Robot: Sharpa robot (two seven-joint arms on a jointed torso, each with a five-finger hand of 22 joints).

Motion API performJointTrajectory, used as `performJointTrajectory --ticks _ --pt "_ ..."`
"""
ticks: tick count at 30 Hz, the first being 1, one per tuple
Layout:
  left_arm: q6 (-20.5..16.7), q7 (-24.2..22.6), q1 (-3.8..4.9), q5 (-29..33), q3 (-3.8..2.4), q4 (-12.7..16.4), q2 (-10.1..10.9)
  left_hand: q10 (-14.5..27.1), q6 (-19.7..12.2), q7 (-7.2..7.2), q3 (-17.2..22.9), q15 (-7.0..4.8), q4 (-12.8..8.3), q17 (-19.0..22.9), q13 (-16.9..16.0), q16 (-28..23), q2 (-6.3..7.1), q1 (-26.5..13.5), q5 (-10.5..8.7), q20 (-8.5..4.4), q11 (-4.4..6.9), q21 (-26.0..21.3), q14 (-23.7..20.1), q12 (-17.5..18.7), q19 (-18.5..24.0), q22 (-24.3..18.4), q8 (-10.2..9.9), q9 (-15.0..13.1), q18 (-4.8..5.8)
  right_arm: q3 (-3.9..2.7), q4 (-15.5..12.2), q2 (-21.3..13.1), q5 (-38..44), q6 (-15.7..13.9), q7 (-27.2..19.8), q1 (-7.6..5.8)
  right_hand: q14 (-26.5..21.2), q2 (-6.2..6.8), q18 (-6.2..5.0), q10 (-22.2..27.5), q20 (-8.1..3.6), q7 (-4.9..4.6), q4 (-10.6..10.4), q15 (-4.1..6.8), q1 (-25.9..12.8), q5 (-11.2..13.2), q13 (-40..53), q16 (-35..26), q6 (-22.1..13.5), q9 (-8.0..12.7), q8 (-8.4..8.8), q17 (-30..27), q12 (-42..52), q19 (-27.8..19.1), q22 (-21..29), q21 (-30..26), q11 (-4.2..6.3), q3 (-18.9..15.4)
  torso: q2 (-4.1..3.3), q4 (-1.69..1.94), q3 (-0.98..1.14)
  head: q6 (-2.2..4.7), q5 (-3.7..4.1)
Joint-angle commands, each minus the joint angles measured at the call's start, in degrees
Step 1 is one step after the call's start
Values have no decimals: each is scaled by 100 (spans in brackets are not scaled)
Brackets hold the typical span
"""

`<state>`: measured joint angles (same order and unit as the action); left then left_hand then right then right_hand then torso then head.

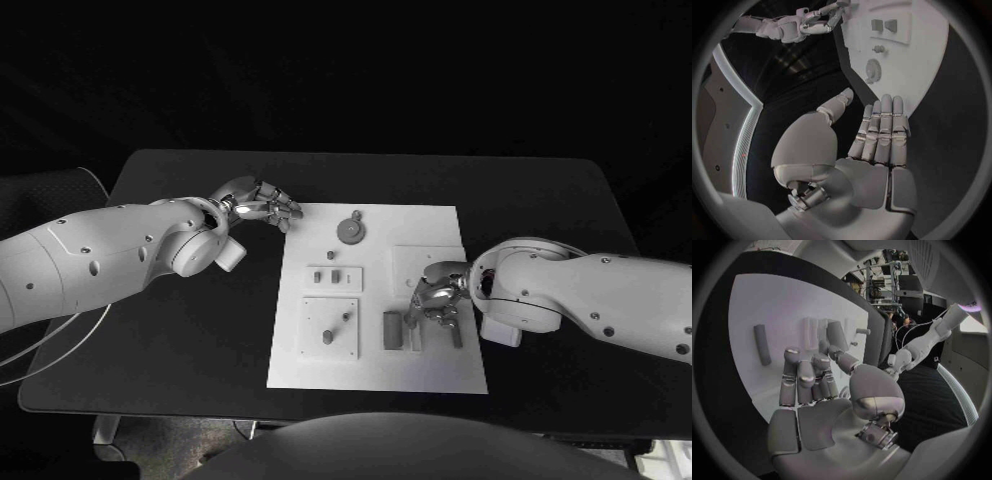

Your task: Assemble the parts on the task board

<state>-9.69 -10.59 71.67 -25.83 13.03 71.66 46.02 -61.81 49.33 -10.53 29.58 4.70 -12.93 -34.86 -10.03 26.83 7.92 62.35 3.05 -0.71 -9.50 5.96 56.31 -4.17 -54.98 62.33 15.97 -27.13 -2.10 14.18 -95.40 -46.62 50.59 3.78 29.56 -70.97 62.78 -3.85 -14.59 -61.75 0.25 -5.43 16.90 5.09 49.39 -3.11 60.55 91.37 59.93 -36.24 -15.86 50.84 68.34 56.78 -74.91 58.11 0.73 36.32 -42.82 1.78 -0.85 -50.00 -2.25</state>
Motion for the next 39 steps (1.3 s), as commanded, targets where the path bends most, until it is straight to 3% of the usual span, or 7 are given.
performJointTrajectory --ticks 1,3,4,6,12,20,39 --pt "82 -22 6 -22 -3 10 -5 32 -52 3 -9 46 41 -6 10 -25 37 -32 -8 17 3 -23 -4 39 23 6 9 10 -86 1 -19 -32 442 -20 5 -18 6 44 -41 -12 21 16 -14 -10 9 18 -5 21 7 -2 16 -5 23 5 -91 38 22 12 2 1 -3 0 6" --pt "85 -17 6 -23 -3 12 1 32 -52 3 -9 46 41 -6 10 -25 37 -32 -8 17 3 -23 -4 39 23 6 9 10 -86 1 -37 -52 464 -78 -7 -43 6 44 -41 -12 21 16 -14 -10 9 18 -5 21 7 -2 16 -5 23 5 -91 38 22 12 2 3 -2 0 8" --pt "86 -13 6 -23 -3 11 3 33 -52 3 -9 46 41 -6 10 -25 37 -32 -8 17 3 -23 -4 39 23 6 9 10 -86 0 -51 -59 497 -90 -15 -53 -91 1177 84 33 70 -19 -190 -22 -446 -47 -5 13 -246 49 144 -112 10 -30 -83 48 -101 -379 1 3 -3 0 8" --pt "87 -10 6 -26 -3 10 5 36 -53 3 -9 46 41 -7 11 -27 38 -31 -8 17 2 -23 -4 40 23 6 8 10 -86 0 -81 -75 517 -188 -49 -77 -100 1287 96 38 75 -22 -207 -23 -490 -53 -5 12 -271 54 157 -122 8 -33 -83 49 -112 -417 0 2 -2 0 6" --pt "91 -6 6 -29 -3 10 7 42 -59 1 -10 47 43 -12 14 -31 42 -32 -9 17 0 -25 -5 39 23 8 5 11 -86 -2 -158 -101 610 -248 -239 -98 -234 1940 -41 302 17 -399 -624 -198 -209 21 15 -42 -1132 271 620 -124 -22 -12 -8 -35 -368 122 0 5 -2 0 9" --pt "87 -4 6 -37 -3 15 -1 47 -64 -1 -9 47 45 -18 16 -35 43 -30 -9 17 -2 -26 -4 37 23 10 3 13 -86 -1 -150 -77 593 -320 -418 -98 -402 2031 -41 534 107 -570 -630 -378 102 18 84 23 -1475 352 736 -71 133 -122 -54 -28 -541 -61 -6 0 -2 0 14" --pt "68 19 8 -42 -4 53 21 63 -78 -7 -15 48 51 -35 22 -48 55 -32 -12 19 -8 -31 -1 34 24 15 -2 16 -87 2 122 264 575 -176 -501 -48 -440 1876 -41 578 134 -541 -844 -366 194 17 37 74 -1343 333 584 -70 236 -147 -68 -13 -516 -121 -4 3 0 0 -4"
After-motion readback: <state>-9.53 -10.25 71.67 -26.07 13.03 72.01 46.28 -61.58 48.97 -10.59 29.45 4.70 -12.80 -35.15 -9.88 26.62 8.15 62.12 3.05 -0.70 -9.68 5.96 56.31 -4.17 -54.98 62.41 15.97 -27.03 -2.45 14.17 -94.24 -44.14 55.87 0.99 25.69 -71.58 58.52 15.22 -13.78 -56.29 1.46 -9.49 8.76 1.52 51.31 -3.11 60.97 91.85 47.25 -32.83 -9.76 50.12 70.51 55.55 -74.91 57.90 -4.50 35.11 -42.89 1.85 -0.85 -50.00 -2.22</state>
